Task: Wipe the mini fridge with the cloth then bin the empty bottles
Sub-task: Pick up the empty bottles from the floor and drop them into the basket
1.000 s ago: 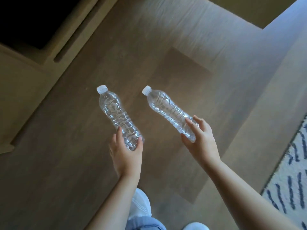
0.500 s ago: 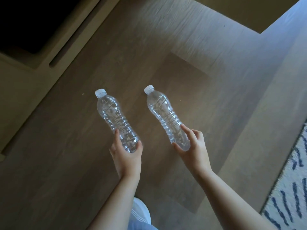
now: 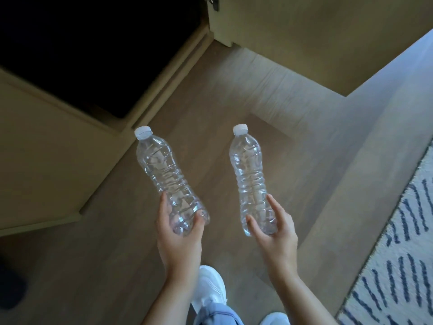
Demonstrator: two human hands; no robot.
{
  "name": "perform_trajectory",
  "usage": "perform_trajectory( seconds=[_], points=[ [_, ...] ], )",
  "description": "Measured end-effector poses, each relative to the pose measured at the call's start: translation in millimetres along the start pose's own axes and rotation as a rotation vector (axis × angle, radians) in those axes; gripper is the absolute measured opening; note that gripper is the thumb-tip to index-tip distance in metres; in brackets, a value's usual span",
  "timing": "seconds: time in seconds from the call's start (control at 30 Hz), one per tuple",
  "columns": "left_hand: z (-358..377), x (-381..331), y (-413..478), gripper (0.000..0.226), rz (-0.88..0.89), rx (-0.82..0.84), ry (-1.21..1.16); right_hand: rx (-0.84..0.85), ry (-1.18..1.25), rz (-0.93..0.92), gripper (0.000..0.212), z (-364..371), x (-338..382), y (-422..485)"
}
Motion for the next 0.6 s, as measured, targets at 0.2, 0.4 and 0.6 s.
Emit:
perform_trajectory(
  seconds=[0.2,0.4,0.6],
  points=[
    [-47,-83,-52,0.072,-0.053,-0.094,-0.181,0.081,0.111,-0.043,0.061,-18,99,-50],
    [-82,-154,-93,0.07,-0.078,-0.094,-0.278,0.061,0.156,-0.016,0.057,-71,180,-80],
    [-103,-230,-133,0.065,-0.082,-0.029,-0.328,0.029,0.184,-0.002,0.058,-134,243,-101]
  ],
)
Point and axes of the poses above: each hand's wrist, its own y-axis towards the middle knuckle, its own z-axis out of the palm, x = y × z, the point moved 3 cm from there along y, towards the middle knuckle, and after that the axes turned 1 degree about y, right-handed, at the moved point
